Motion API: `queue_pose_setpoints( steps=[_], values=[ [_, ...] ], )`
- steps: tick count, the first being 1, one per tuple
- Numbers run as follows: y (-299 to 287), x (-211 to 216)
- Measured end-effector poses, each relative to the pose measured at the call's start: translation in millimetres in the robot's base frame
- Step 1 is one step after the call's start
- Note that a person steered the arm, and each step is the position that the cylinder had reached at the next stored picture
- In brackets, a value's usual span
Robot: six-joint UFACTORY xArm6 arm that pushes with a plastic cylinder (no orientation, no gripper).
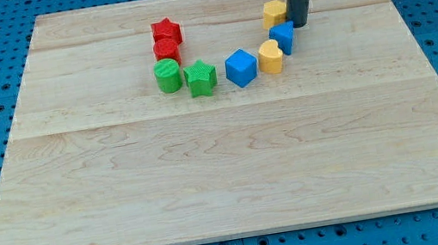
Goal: Slightly push the red blocks to the left side
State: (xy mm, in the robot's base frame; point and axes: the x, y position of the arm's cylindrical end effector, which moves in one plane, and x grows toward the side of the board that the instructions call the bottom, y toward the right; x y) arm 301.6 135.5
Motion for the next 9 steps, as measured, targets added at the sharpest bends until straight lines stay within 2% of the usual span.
queue_pose_setpoints(
  steps=[1,3,6,7,8,9],
  values=[
    [18,7],
    [114,8],
    [112,12],
    [75,43],
    [1,91],
    [10,147]
  ],
)
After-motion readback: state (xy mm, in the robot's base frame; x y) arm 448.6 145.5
